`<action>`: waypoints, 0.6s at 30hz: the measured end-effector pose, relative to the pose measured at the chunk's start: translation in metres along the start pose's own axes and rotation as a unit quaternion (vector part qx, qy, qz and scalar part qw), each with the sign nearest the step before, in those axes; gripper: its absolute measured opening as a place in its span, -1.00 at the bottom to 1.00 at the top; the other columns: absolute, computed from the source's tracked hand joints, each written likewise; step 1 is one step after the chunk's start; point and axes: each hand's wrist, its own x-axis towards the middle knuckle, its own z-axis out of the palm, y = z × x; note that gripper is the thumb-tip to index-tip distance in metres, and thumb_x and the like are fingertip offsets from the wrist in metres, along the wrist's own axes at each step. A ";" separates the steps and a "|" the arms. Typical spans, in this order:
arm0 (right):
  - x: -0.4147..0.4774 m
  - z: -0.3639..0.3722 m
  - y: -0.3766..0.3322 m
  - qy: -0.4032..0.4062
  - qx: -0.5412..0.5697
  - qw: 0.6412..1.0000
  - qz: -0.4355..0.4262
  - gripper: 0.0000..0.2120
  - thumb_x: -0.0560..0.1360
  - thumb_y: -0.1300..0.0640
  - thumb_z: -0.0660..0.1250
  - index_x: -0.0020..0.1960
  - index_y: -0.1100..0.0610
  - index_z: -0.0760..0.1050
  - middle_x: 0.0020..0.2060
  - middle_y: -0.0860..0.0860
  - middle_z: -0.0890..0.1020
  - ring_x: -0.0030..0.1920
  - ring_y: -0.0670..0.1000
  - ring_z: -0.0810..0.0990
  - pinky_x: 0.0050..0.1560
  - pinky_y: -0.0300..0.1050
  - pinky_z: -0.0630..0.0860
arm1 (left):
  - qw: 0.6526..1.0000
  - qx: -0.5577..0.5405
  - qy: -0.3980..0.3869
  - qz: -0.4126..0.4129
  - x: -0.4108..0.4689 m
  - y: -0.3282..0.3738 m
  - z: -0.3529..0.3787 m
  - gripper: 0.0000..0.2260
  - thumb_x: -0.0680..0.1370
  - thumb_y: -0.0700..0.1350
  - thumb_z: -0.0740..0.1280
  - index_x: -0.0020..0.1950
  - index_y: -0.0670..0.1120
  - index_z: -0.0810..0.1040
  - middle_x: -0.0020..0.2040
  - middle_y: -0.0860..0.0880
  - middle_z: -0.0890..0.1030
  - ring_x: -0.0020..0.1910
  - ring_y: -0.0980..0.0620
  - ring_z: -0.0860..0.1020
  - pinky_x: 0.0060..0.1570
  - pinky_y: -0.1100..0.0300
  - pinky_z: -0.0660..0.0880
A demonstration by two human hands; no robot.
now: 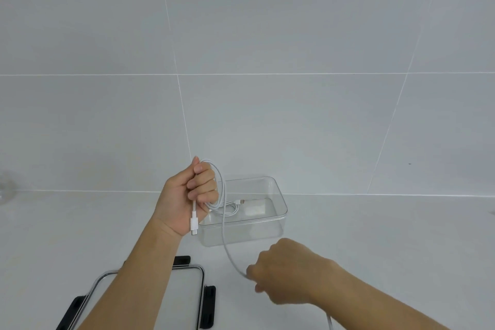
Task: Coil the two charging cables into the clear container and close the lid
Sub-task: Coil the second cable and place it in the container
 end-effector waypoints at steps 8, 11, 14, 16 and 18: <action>-0.010 -0.028 -0.010 0.104 0.037 0.992 -0.058 -0.83 0.58 0.17 0.14 0.00 0.22 0.48 -0.16 0.20 0.60 -0.35 0.15 0.33 -0.40 -0.13 0.18 | 0.922 0.254 0.291 0.033 0.001 -0.032 0.011 -0.67 0.63 -0.08 0.10 -0.32 -0.15 0.36 -0.45 -0.15 0.55 -0.44 -0.10 0.60 -0.22 -0.10 0.63; -0.015 -0.030 0.002 0.158 0.043 0.985 -0.049 -0.77 0.61 0.08 0.11 -0.07 0.18 0.46 -0.21 0.20 0.61 -0.34 0.17 0.32 -0.28 -0.08 0.24 | 0.899 0.347 0.267 -0.035 -0.003 -0.035 0.009 -0.68 0.63 -0.07 0.10 -0.30 -0.16 0.33 -0.40 -0.21 0.59 -0.39 -0.18 0.62 -0.23 -0.07 0.62; -0.022 -0.036 0.012 0.202 0.078 0.974 -0.063 -0.84 0.59 0.08 0.14 -0.06 0.08 0.46 -0.30 0.11 0.61 -0.36 0.11 0.34 -0.34 -0.11 0.25 | 0.862 0.438 0.233 -0.106 -0.007 -0.040 0.011 -0.69 0.64 -0.06 0.07 -0.27 -0.15 0.31 -0.41 -0.16 0.60 -0.45 -0.11 0.60 -0.36 0.15 0.56; -0.028 -0.042 0.018 0.244 0.120 0.960 -0.072 -0.91 0.54 0.11 0.22 -0.10 -0.05 0.45 -0.37 -0.04 0.58 -0.43 -0.08 0.28 -0.47 -0.25 0.17 | 0.849 0.463 0.209 -0.149 -0.007 -0.043 0.008 -0.69 0.64 -0.04 0.06 -0.25 -0.16 0.31 -0.45 -0.12 0.58 -0.49 -0.08 0.58 -0.34 0.14 0.55; -0.028 -0.045 0.025 0.254 0.164 0.951 -0.061 -0.89 0.55 0.10 0.21 -0.07 -0.08 0.47 -0.29 -0.05 0.57 -0.42 -0.13 0.33 -0.45 -0.27 0.23 | 0.845 0.476 0.169 -0.174 -0.006 -0.047 0.009 -0.69 0.63 -0.02 0.08 -0.23 -0.18 0.33 -0.50 -0.09 0.53 -0.56 -0.04 0.52 -0.27 0.06 0.55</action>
